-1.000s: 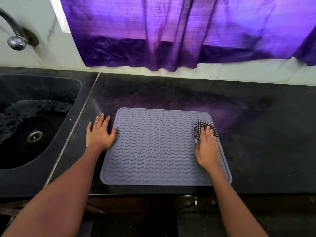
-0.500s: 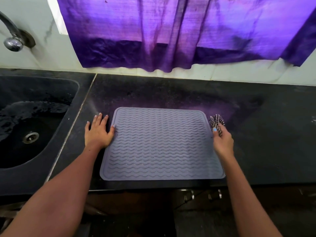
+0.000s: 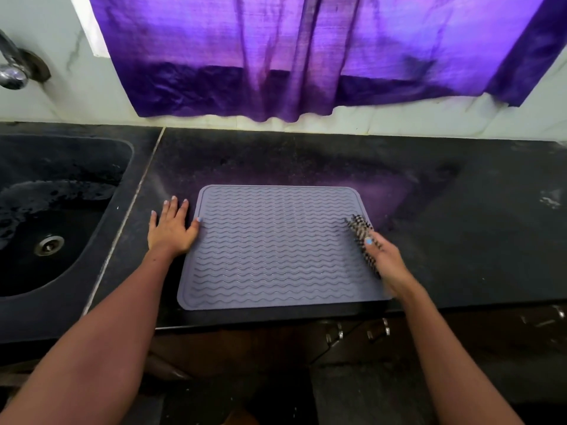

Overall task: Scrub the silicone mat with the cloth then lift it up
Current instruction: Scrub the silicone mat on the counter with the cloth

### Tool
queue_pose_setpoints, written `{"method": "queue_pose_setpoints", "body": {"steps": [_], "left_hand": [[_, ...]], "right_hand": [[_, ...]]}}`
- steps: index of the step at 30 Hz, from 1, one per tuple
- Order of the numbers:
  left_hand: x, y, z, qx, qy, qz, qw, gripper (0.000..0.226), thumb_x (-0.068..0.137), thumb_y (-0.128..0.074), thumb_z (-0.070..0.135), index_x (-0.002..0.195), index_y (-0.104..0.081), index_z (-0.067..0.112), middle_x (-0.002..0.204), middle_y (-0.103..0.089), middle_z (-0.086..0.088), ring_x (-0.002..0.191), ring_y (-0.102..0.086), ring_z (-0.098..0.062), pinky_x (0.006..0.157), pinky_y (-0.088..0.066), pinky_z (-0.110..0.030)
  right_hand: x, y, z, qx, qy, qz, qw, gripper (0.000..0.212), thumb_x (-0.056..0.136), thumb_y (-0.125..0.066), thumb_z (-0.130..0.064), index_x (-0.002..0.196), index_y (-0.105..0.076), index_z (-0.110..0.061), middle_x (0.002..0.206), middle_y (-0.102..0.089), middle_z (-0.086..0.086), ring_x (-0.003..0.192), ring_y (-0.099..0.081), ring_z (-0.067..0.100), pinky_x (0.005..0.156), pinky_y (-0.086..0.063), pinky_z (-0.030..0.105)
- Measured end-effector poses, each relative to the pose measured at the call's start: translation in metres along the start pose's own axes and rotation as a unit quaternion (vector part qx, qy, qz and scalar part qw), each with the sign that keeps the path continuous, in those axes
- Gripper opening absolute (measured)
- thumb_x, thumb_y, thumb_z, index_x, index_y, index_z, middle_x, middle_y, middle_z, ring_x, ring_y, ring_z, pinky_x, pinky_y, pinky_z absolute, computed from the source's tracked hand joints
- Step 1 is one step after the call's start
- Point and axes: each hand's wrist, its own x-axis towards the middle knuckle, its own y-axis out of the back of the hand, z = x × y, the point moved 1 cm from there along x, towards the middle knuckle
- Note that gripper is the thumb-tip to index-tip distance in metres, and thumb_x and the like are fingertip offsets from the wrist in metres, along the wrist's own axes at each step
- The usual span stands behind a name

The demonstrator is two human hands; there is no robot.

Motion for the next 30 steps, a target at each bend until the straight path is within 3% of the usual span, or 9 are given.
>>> {"method": "queue_pose_setpoints", "body": {"steps": [3, 6, 11, 14, 16, 19, 22, 27, 30], "left_hand": [[-0.004, 0.003, -0.004, -0.021, -0.015, -0.024, 0.999, 0.06, 0.098, -0.034, 0.043, 0.15, -0.017, 0.019, 0.159, -0.003, -0.007, 0.147, 0.001, -0.019, 0.118, 0.003, -0.041], [-0.024, 0.0, -0.011, -0.02, -0.042, -0.013, 0.999, 0.061, 0.097, -0.028, 0.048, 0.15, -0.02, 0.017, 0.159, -0.006, -0.009, 0.147, -0.002, -0.022, 0.117, 0.002, -0.041], [-0.052, -0.004, -0.012, -0.004, -0.048, 0.012, 0.999, 0.074, 0.084, -0.012, 0.052, 0.149, -0.021, 0.018, 0.159, -0.009, -0.007, 0.147, -0.004, -0.021, 0.118, 0.0, -0.04], [-0.059, -0.004, -0.011, -0.001, -0.043, 0.006, 0.999, 0.074, 0.084, -0.01, 0.051, 0.15, -0.019, 0.018, 0.159, -0.007, -0.007, 0.147, -0.002, -0.02, 0.118, 0.002, -0.039], [-0.064, -0.004, -0.01, 0.002, -0.044, -0.002, 0.999, 0.074, 0.084, -0.008, 0.051, 0.15, -0.017, 0.019, 0.159, -0.005, -0.007, 0.147, -0.001, -0.02, 0.118, 0.002, -0.039], [-0.074, -0.005, -0.011, 0.017, -0.043, 0.0, 0.999, 0.075, 0.084, -0.005, 0.051, 0.15, -0.015, 0.018, 0.159, -0.004, -0.007, 0.147, 0.0, -0.02, 0.118, 0.002, -0.04], [-0.085, -0.004, -0.011, 0.019, -0.049, -0.005, 0.999, 0.075, 0.085, -0.003, 0.052, 0.15, -0.013, 0.018, 0.159, -0.002, -0.006, 0.147, 0.002, -0.019, 0.118, 0.003, -0.04], [-0.11, -0.002, -0.018, 0.037, -0.058, -0.006, 0.998, 0.085, 0.079, 0.01, 0.06, 0.151, -0.01, 0.02, 0.159, 0.001, -0.004, 0.147, 0.005, -0.017, 0.118, 0.005, -0.037], [-0.121, 0.0, -0.02, 0.036, -0.054, 0.001, 0.998, 0.093, 0.071, 0.015, 0.062, 0.151, -0.01, 0.021, 0.159, -0.001, -0.003, 0.147, 0.004, -0.017, 0.117, 0.005, -0.037]], "right_hand": [[-0.002, 0.016, -0.011, 0.063, -0.056, 0.118, 0.989, 0.032, 0.098, -0.041, -0.016, 0.127, -0.053, -0.013, 0.134, -0.054, 0.011, 0.112, -0.056, 0.02, 0.097, -0.048, 0.031], [-0.032, 0.006, -0.011, -0.105, -0.027, 0.184, 0.977, 0.044, 0.098, -0.041, -0.019, 0.142, -0.037, -0.014, 0.143, -0.043, 0.008, 0.13, -0.043, 0.026, 0.109, -0.032, 0.039], [-0.056, -0.033, 0.03, -0.398, 0.095, 0.095, 0.907, 0.055, 0.095, -0.043, -0.019, 0.145, -0.025, -0.007, 0.154, -0.024, 0.011, 0.143, -0.022, 0.024, 0.116, -0.014, 0.034], [-0.05, -0.032, 0.031, -0.42, 0.087, 0.081, 0.9, 0.056, 0.096, -0.042, -0.019, 0.147, -0.022, -0.008, 0.155, -0.019, 0.009, 0.144, -0.016, 0.021, 0.117, -0.011, 0.033], [-0.044, -0.027, 0.03, -0.38, 0.082, 0.048, 0.92, 0.054, 0.096, -0.042, -0.018, 0.146, -0.025, -0.009, 0.155, -0.019, 0.006, 0.144, -0.015, 0.019, 0.116, -0.013, 0.032], [-0.033, -0.013, 0.013, -0.109, -0.043, 0.061, 0.991, 0.044, 0.097, -0.043, -0.017, 0.141, -0.04, -0.014, 0.147, -0.039, 0.006, 0.134, -0.037, 0.021, 0.108, -0.028, 0.03], [-0.03, -0.02, -0.014, 0.053, -0.103, 0.155, 0.981, 0.04, 0.099, -0.04, -0.021, 0.139, -0.043, -0.017, 0.14, -0.048, 0.007, 0.123, -0.048, 0.022, 0.099, -0.036, 0.03], [-0.06, -0.084, -0.034, -0.174, 0.053, 0.139, 0.974, 0.053, 0.096, -0.042, -0.015, 0.146, -0.025, -0.017, 0.155, -0.022, -0.001, 0.143, -0.021, 0.021, 0.116, -0.022, 0.042], [-0.07, -0.112, -0.01, -0.385, 0.107, 0.045, 0.916, 0.06, 0.096, -0.042, -0.02, 0.149, -0.013, -0.016, 0.157, -0.008, 0.0, 0.146, -0.005, 0.017, 0.12, -0.008, 0.038]]}}
